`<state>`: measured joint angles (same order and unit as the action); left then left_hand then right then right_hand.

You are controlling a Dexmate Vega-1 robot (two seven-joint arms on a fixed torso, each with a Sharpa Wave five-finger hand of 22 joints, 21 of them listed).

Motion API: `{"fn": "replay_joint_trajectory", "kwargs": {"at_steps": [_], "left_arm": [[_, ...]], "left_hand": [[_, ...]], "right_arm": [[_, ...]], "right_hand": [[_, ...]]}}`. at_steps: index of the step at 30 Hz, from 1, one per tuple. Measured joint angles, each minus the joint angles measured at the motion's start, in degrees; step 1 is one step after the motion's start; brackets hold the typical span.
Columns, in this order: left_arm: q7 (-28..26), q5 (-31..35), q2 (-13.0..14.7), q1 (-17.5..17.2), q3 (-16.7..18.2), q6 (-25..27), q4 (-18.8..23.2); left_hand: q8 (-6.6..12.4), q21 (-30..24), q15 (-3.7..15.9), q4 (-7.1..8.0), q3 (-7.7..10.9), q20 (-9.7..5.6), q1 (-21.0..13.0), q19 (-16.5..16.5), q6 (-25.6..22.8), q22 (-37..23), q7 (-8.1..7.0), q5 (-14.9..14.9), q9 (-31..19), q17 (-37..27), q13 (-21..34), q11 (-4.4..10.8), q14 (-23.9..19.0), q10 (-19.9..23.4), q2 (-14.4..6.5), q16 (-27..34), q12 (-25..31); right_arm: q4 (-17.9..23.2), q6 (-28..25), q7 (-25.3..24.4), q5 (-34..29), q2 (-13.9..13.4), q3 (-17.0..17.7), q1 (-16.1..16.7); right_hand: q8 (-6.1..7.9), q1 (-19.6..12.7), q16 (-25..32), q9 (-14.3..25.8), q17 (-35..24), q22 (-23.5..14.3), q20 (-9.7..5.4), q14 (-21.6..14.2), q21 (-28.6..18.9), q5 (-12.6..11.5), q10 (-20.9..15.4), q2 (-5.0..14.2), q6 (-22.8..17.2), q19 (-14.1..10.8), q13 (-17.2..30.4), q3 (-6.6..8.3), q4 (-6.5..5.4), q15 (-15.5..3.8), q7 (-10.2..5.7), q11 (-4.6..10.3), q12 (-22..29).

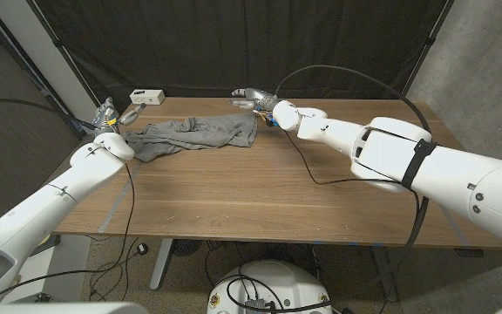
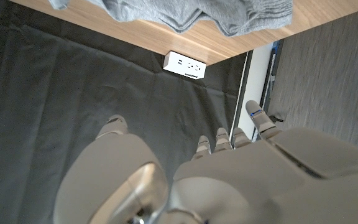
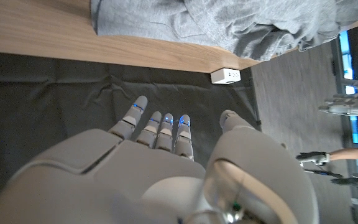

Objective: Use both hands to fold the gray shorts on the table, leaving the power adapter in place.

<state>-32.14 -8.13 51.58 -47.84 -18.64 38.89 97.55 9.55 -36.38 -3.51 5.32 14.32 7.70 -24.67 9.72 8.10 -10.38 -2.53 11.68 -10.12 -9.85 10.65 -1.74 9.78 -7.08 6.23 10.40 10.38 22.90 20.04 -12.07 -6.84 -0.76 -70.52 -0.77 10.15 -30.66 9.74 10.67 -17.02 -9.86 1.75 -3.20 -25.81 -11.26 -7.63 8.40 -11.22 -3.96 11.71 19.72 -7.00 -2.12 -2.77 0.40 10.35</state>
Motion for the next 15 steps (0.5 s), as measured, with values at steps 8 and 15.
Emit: {"fn": "replay_joint_trajectory", "kwargs": {"at_steps": [8, 15], "left_arm": [[3.8, 0.5, 2.6, -0.3, -1.4, 2.5, 2.0], [6.3, 2.0, 4.6, 0.3, -3.7, 5.0, 3.5]], "left_hand": [[0.78, 0.0, -0.10, -1.78, -1.23, 0.85, -2.2, 0.0, 0.5, 0.3, -0.13, 1.3, 0.0, 0.0, 0.0, 0.08, -0.1, 0.1, 2.2, 0.6, 0.7], [1.71, 0.4, -1.49, -4.66, -2.60, 2.35, -6.3, 0.3, -1.7, 0.3, 1.35, 4.0, 0.0, 0.0, 0.0, -0.94, -2.0, 3.1, 3.7, 0.9, 1.9]], "right_arm": [[3.3, 5.5, -6.1, -6.1, -2.9, -0.1, 2.2], [10.0, 5.4, -7.9, -11.1, -6.5, 1.1, 4.7]], "right_hand": [[0.00, 0.0, 0.0, 0.0, 1.0, 0.0, 0.10, 0.1, 0.4, 0.0, 0.3, 0.05, 0.0, 0.1, -0.3, 0.44, 1.34, 0.07, -0.02, 0.12, 0.0], [0.00, -1.8, 0.2, -0.2, 2.6, 0.0, 0.10, 0.7, 1.0, 0.0, 0.4, -0.25, 0.3, 0.1, -0.5, 1.12, 3.74, 0.06, -0.31, 0.22, 0.0]]}}
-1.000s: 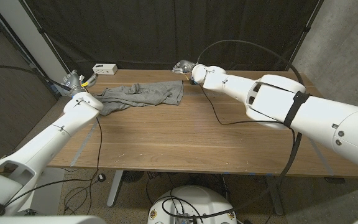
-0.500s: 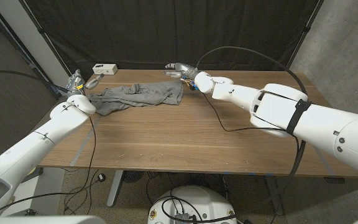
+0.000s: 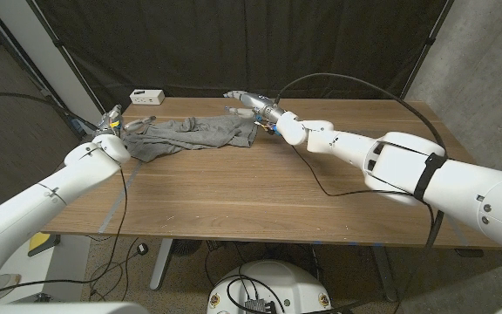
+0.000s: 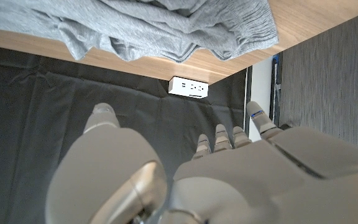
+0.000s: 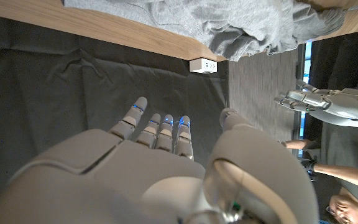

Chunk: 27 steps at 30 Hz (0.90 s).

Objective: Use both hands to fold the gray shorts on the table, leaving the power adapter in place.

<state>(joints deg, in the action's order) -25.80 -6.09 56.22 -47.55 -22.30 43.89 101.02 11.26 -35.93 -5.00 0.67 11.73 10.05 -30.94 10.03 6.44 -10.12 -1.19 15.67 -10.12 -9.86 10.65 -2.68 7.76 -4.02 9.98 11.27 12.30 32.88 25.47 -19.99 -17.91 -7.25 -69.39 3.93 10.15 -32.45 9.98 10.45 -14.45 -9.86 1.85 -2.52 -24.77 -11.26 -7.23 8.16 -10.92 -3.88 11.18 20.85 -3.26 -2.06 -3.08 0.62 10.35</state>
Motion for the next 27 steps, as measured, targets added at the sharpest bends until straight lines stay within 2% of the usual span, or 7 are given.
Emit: {"fn": "replay_joint_trajectory", "kwargs": {"at_steps": [3, 5, 8, 15, 19, 22, 27], "left_arm": [[0.6, 0.6, 0.5, 0.4, -0.9, 0.6, 0.3], [1.2, 1.0, 0.7, 0.5, -1.2, 1.2, 0.4], [1.8, 1.8, 1.1, 1.2, -2.5, 2.0, 0.6], [3.8, 4.7, 1.3, 2.8, -5.4, 4.3, 0.6], [4.8, 6.5, 1.3, 4.0, -7.4, 5.3, 0.2], [5.5, 7.8, 1.2, 4.7, -8.6, 5.9, -0.1], [6.8, 9.6, 0.9, 6.1, -10.6, 6.7, -0.6]], "left_hand": [[0.44, 0.5, -0.34, -0.88, -0.85, 0.66, -1.4, 0.0, -1.4, 0.0, 0.34, 0.9, -0.1, -0.2, 0.2, 0.10, -0.9, 1.1, 0.3, 0.0, 0.2], [0.44, 0.8, -0.37, -1.47, -1.45, 1.13, -2.1, -0.1, -2.3, 0.0, 0.72, 1.3, -0.2, -0.2, 0.2, 0.10, -1.7, 1.9, 0.5, 0.0, 0.6], [0.88, 1.2, -0.74, -2.23, -2.21, 1.15, -3.1, -0.1, -3.7, 0.0, 1.21, 2.3, -0.2, -0.2, 0.2, -0.40, -2.1, 3.0, 0.5, 0.4, 1.0], [1.33, 1.6, -1.12, -3.55, -3.53, 1.43, -4.5, 0.2, -6.3, -0.2, 1.94, 3.6, -0.2, -0.2, 0.2, -0.79, -3.2, 4.9, 0.6, 0.4, 1.5], [2.35, 2.1, -0.28, -5.15, -5.15, 1.42, -6.4, 0.2, -10.3, -0.2, 2.87, 5.2, -0.3, -0.2, 0.4, -0.48, -4.6, 6.8, 0.2, 0.4, 1.9], [2.74, 2.2, 0.62, -5.76, -6.91, 1.91, -7.4, -1.0, -13.3, -0.3, 3.68, 6.5, -0.4, -0.2, 0.4, -0.20, -6.3, 8.6, 0.2, 0.4, 2.3], [1.60, 2.3, 1.41, -6.52, -8.57, 1.82, -8.0, -2.1, -12.2, -0.4, 3.30, 7.5, -0.4, -0.2, 0.4, 0.82, -8.2, 10.4, -0.1, 0.8, 2.6]], "right_arm": [[2.1, -0.8, -0.1, -1.8, -1.0, 0.4, 0.7], [3.8, -0.9, -0.1, -2.1, -1.7, 0.9, 1.4], [6.2, -1.8, 0.3, -3.9, -2.9, 1.7, 2.5], [8.7, -2.5, 1.4, -6.3, -4.0, 2.6, 3.8], [9.4, -2.5, 2.3, -7.3, -4.4, 3.0, 4.4], [9.5, -2.5, 2.9, -7.7, -4.5, 3.2, 4.6], [10.0, -2.3, 4.0, -8.7, -4.7, 3.3, 5.2]], "right_hand": [[0.00, -0.6, 0.0, -0.1, 0.6, 0.0, 0.00, 0.0, 0.2, 0.0, 0.0, -0.16, 0.3, 0.0, 0.0, 0.33, 1.02, 0.00, -0.31, 0.00, 0.0], [0.20, -0.8, 0.0, -0.1, 0.9, 0.0, 0.00, 0.0, 0.2, 0.0, 0.0, -0.37, 0.3, 0.0, 0.0, 0.50, 1.27, 0.00, -0.31, 0.00, 0.0], [0.24, -1.3, 0.2, -0.1, 1.2, 0.0, 0.00, 0.0, 0.6, 0.0, 0.2, -0.38, 0.3, 0.0, 0.0, 0.53, 1.78, 0.00, -0.31, 0.23, 0.3], [0.47, -2.0, 0.4, -0.1, 1.9, 0.0, 0.00, 0.0, 1.1, 0.0, -0.3, -0.27, 0.0, 0.0, 0.0, 0.94, 2.66, 0.00, -0.63, 0.95, 0.3], [0.68, -2.3, 0.4, -0.1, 2.2, 0.0, 0.00, 0.0, 1.1, 0.0, -0.6, -0.01, 0.0, 0.0, 0.0, 1.09, 2.82, 0.00, -0.63, 1.25, 0.7], [0.68, -2.3, 0.9, -0.1, 2.3, 0.0, 0.00, 0.0, 1.3, 0.0, -0.6, -0.01, -0.5, 0.0, 0.0, 1.00, 3.18, 0.00, -0.62, 1.25, 0.7], [0.90, -2.6, 0.9, -0.1, 2.5, 0.0, 0.21, -0.5, 1.3, 0.0, -1.2, 0.30, -0.9, -0.2, 0.0, 1.23, 3.42, 0.01, -0.41, 1.31, 0.9]]}}
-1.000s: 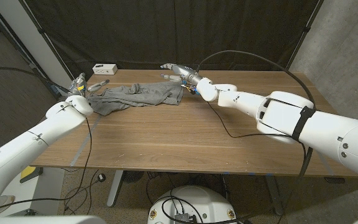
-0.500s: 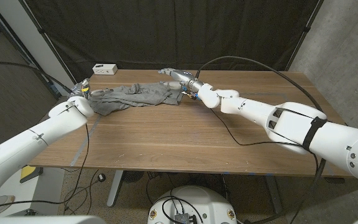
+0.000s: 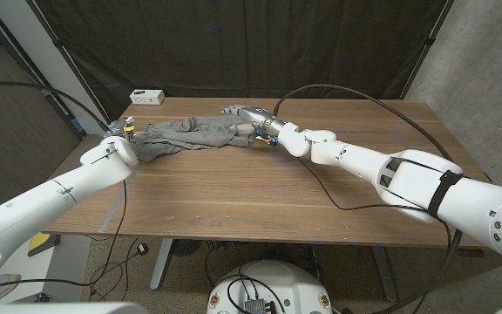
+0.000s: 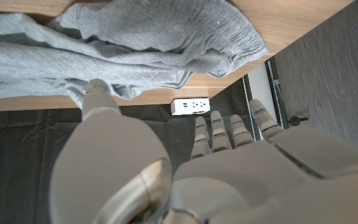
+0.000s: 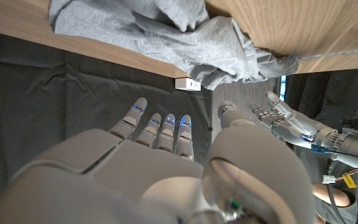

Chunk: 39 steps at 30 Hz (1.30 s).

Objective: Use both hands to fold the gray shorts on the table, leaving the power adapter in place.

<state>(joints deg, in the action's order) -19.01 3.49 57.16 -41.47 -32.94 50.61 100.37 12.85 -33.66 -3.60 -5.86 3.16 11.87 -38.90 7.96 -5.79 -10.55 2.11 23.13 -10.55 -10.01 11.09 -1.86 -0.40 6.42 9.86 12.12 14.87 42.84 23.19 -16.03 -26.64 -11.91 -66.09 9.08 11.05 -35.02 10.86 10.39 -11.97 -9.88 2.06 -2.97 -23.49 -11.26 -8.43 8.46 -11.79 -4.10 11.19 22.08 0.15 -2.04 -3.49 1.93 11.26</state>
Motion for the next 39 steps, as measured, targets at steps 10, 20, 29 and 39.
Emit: {"fn": "replay_joint_trajectory", "kwargs": {"at_steps": [10, 20, 29, 39], "left_arm": [[3.5, 4.5, -0.6, 2.9, -4.3, 2.3, -1.1], [6.5, 9.5, -1.9, 6.1, -9.3, 5.4, -2.6], [8.9, 14.2, -3.1, 8.5, -13.1, 8.1, -4.1], [11.1, 16.9, -4.5, 10.6, -15.9, 9.8, -6.0]], "left_hand": [[0.61, 0.0, 2.18, -0.92, -2.70, -0.09, -2.3, -2.8, -4.8, -0.3, 0.86, 1.8, -0.3, -0.3, 0.3, 1.96, -5.0, 6.0, -0.6, 0.7, 1.4], [0.61, 0.0, 3.22, -1.07, -3.50, -0.73, -4.0, -4.6, -6.4, -0.3, 0.72, 2.1, -0.3, -0.3, 0.3, 2.68, -8.1, 9.0, -1.7, 1.3, 2.1], [0.61, -0.3, 4.66, -1.51, -3.06, -2.63, -7.4, -7.4, -7.9, -0.5, -0.78, 2.3, -0.2, -0.3, 0.3, 3.59, -11.6, 11.5, -4.7, 1.7, 2.3], [-0.46, -0.9, 4.54, -2.53, -0.26, -3.59, -13.0, -9.7, -8.0, -0.8, -1.88, 1.4, -0.1, -0.1, 0.1, 3.19, -14.8, 12.5, -8.8, 1.9, 2.0]], "right_arm": [[-0.2, 0.7, 1.9, -1.0, 0.0, 0.0, 0.6], [-0.8, 1.7, 4.5, -1.2, 0.1, -0.3, 0.8], [-2.0, 2.1, 6.9, -1.3, 0.8, -0.8, 0.6], [-5.7, 1.8, 10.4, -0.3, 3.3, -1.7, -0.8]], "right_hand": [[0.42, 0.3, 0.4, 0.0, 0.3, 0.0, -0.41, -0.6, 0.4, 0.0, -1.2, 0.26, -1.6, -0.4, -0.1, 0.00, 0.00, 0.00, -0.48, 0.64, 0.0], [0.43, 0.1, 0.4, 0.0, 0.8, 0.0, -0.20, -1.2, 0.7, 0.0, -1.9, 0.80, -2.1, -0.6, -0.3, 0.98, 0.98, 0.00, -0.51, 0.73, 0.4], [-0.05, -2.7, 0.4, 0.0, 1.6, 0.3, 0.53, -1.2, 1.9, 0.0, -1.5, -0.45, -1.5, -1.3, -0.3, 2.74, 4.74, 0.00, -0.21, -0.28, 0.0], [-0.90, -1.7, 0.1, 0.0, 1.4, 0.1, 1.87, -0.8, 3.2, 0.0, 1.3, -1.44, 2.5, -0.4, -0.3, 2.92, 5.45, -0.01, -0.04, -1.20, -0.9]]}}
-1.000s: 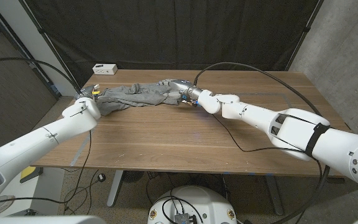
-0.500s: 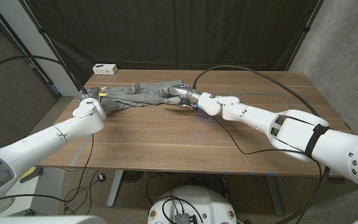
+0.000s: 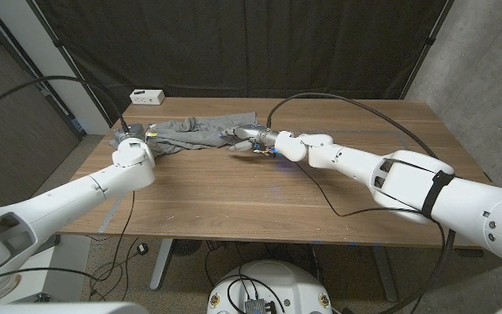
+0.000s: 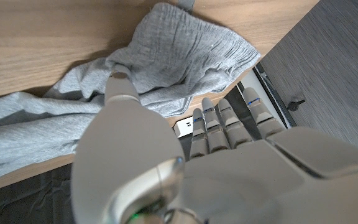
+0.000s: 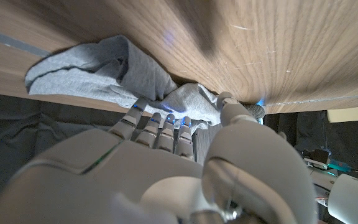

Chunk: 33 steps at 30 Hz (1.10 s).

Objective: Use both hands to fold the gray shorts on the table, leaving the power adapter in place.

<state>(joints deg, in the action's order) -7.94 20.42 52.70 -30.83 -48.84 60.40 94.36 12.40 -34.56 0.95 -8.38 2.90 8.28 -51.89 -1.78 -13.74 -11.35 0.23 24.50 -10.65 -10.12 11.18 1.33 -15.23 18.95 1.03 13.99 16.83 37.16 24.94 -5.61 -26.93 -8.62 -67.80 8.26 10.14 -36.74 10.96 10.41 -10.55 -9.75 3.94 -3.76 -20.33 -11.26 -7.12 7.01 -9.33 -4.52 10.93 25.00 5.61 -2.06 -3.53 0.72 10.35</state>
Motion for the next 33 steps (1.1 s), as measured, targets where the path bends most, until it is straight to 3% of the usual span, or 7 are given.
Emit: {"fn": "replay_joint_trajectory", "kwargs": {"at_steps": [3, 9, 14, 16, 22, 27, 33], "left_arm": [[0.7, 0.4, -0.1, 0.9, -1.1, 0.1, -0.5], [6.4, 2.4, -0.2, 3.4, -4.1, 1.1, -1.6], [9.2, 3.8, -0.4, 4.9, -6.1, 1.5, -2.4], [10.2, 4.7, -0.6, 5.5, -7.2, 1.7, -2.9], [11.5, 8.5, -1.8, 6.8, -10.3, 2.8, -4.6], [11.5, 11.6, -3.0, 7.4, -12.5, 3.5, -6.5], [10.4, 15.7, -5.2, 8.0, -15.3, 4.1, -10.6]], "left_hand": [[-0.98, 0.0, -0.52, -0.29, 0.64, 0.12, -1.8, -0.5, 1.9, 0.0, -0.25, -1.2, 0.0, 0.0, 0.0, -0.95, -0.8, -1.0, -0.7, -0.1, -1.1], [-1.60, -0.2, -0.98, -0.23, 0.70, 0.63, -2.1, -0.6, 4.1, -0.3, -0.23, -2.4, 0.0, 0.0, 0.1, -1.95, -0.6, -2.6, -1.0, -0.7, -2.1], [-1.60, -0.3, -0.95, 0.35, 0.13, 1.05, -1.8, -1.0, 4.0, -0.3, -0.11, -3.3, -0.1, 0.0, 0.2, -1.35, -0.6, -2.8, -0.7, -0.9, -2.2], [-1.36, -0.6, -0.31, 0.44, 0.04, 0.93, -1.6, -1.7, 3.5, -0.3, 0.24, -3.6, -0.2, -0.1, 0.2, -0.36, -1.7, -1.8, -0.5, -0.9, -2.2], [-0.26, -2.4, 1.41, 0.32, 0.63, -0.21, -2.9, -5.1, 0.0, -0.5, -1.07, -4.4, -0.2, -0.2, 0.4, 2.12, -6.3, 2.7, -1.4, -0.2, -1.1], [0.18, -5.1, 1.71, -0.58, 3.58, -1.37, -8.0, -9.2, -3.9, -1.1, -2.20, -7.0, -0.2, -0.3, 0.4, 4.52, -13.0, 9.1, -4.2, 1.0, 0.4], [1.56, -10.6, 2.60, -2.01, 9.84, -3.56, -18.5, -15.0, -11.1, -2.1, -3.22, -10.6, -0.2, -0.3, 0.4, 8.16, -24.1, 19.8, -7.2, 2.8, 2.4]], "right_arm": [[-0.9, -0.2, 0.7, 0.4, 0.5, -0.2, -0.3], [-5.2, -0.5, 1.9, 1.3, 3.1, -1.4, -1.6], [-6.8, -0.7, 2.5, 1.9, 4.1, -2.0, -2.1], [-7.7, -0.7, 2.6, 2.2, 4.6, -2.3, -2.4], [-10.2, -0.6, 2.7, 3.1, 6.1, -3.3, -3.2], [-11.4, -0.4, 2.7, 3.7, 6.7, -3.9, -3.5], [-12.2, -0.4, 2.7, 4.4, 7.1, -4.5, -3.8]], "right_hand": [[0.00, 0.3, 0.0, 0.0, 0.0, 0.0, 0.08, 0.6, 0.2, 0.0, 0.3, -0.31, 0.4, -0.1, 0.0, 0.00, 0.00, 0.02, -0.17, -0.31, 0.0], [0.00, 0.5, 0.0, 0.1, -0.3, 0.0, 0.08, 0.6, 0.4, 0.0, 0.3, -0.53, 0.4, -0.1, 0.0, 0.00, 0.00, 0.00, -0.17, -0.31, 0.0], [0.00, 0.8, 0.0, 0.1, -0.3, 0.0, 0.50, 0.6, 0.4, 0.0, 0.6, -0.28, 0.4, -0.1, 0.2, 0.00, 0.00, 0.00, -0.17, -0.63, 0.0], [0.00, 1.1, 0.0, 0.1, -0.3, 0.0, 0.59, 0.6, 0.4, 0.0, 0.6, -0.34, 0.4, -0.2, 0.2, 0.00, 0.00, 0.00, -0.17, -0.62, 0.0], [0.25, 1.2, 0.0, 0.1, -0.3, 0.0, 0.59, 0.4, 0.8, 0.0, 0.6, -0.45, 0.4, -0.2, 0.1, 0.00, 0.00, -0.11, -0.17, -0.65, 0.3], [0.25, 1.5, 0.2, 0.1, -0.3, 0.0, 0.59, 0.2, 0.9, 0.0, 0.4, -0.65, 0.4, -0.2, 0.1, 0.00, -0.01, 0.02, -0.17, -0.85, 0.3], [0.47, 1.7, 0.3, 0.1, -0.3, 0.0, 0.79, -0.5, 0.9, 0.0, 0.2, -0.44, 0.2, -0.4, 0.1, -0.01, -0.01, 0.01, 0.06, -1.05, 0.5]]}}
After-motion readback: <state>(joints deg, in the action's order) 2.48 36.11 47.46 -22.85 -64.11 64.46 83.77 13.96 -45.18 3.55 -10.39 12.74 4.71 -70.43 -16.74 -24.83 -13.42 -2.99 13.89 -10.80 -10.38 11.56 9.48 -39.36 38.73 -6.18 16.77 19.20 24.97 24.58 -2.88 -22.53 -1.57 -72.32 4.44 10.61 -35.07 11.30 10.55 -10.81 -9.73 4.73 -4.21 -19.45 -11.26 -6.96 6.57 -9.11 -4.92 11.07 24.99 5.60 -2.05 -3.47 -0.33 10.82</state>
